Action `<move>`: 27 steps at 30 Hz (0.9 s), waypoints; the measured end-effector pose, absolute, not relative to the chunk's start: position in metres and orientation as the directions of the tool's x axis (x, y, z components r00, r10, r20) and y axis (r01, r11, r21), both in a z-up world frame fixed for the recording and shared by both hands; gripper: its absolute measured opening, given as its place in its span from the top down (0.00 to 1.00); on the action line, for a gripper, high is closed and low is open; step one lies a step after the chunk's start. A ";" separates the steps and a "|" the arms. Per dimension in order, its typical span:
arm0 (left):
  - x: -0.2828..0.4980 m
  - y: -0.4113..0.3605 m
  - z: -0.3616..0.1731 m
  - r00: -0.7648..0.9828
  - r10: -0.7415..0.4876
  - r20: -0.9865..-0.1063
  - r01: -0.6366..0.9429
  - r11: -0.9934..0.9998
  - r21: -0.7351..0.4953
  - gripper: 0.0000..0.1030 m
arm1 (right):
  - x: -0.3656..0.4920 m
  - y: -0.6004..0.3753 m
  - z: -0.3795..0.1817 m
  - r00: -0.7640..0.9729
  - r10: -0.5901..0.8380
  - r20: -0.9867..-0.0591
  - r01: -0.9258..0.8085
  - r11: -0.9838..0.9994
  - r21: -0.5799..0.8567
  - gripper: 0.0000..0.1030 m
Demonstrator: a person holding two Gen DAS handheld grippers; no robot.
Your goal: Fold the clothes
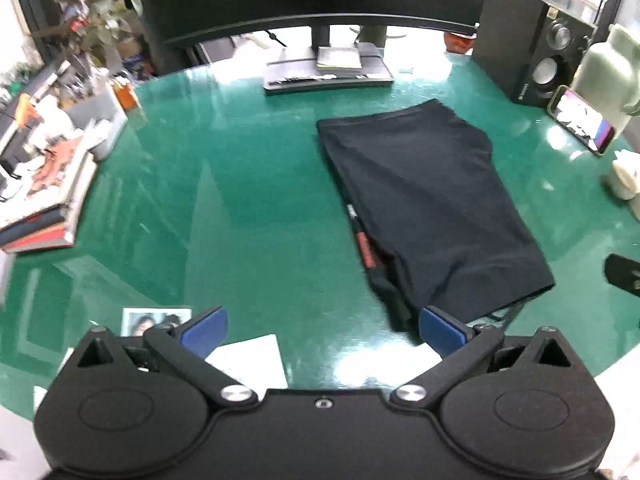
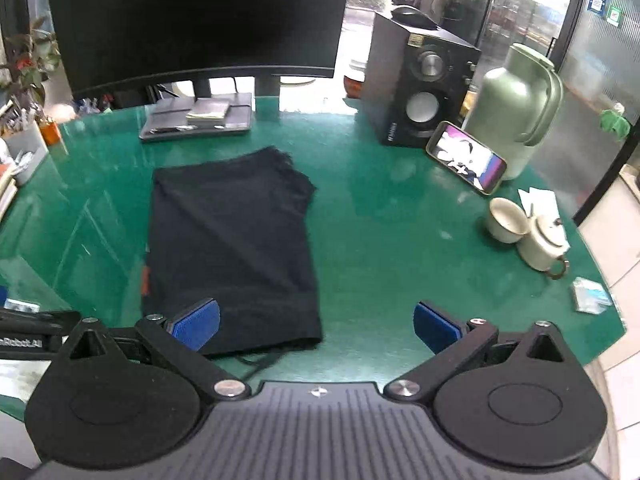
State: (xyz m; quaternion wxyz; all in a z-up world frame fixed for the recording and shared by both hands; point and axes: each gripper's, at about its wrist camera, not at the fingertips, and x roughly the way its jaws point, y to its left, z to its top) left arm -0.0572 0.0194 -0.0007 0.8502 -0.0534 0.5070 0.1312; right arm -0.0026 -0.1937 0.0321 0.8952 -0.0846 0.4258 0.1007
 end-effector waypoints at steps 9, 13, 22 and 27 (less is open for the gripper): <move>-0.034 -0.021 -0.007 0.339 0.252 -0.907 -0.398 0.911 0.104 0.01 | 0.027 -0.219 0.011 0.510 0.221 -0.832 -0.405 0.915 -0.005 0.01; -0.015 -0.029 -0.018 0.455 0.234 -0.859 -0.391 0.919 0.043 0.01 | 0.045 -0.245 0.013 0.512 0.270 -0.816 -0.457 0.889 0.008 0.01; 0.036 -0.019 -0.052 0.545 -0.006 -0.839 -0.342 0.911 -0.229 0.01 | 0.077 -0.309 -0.009 0.441 0.361 -0.822 -0.413 0.894 0.171 0.10; 0.043 -0.003 -0.092 0.445 -0.056 -0.894 -0.358 0.904 -0.235 0.01 | 0.078 -0.313 -0.008 0.487 0.341 -0.804 -0.373 0.914 0.161 0.10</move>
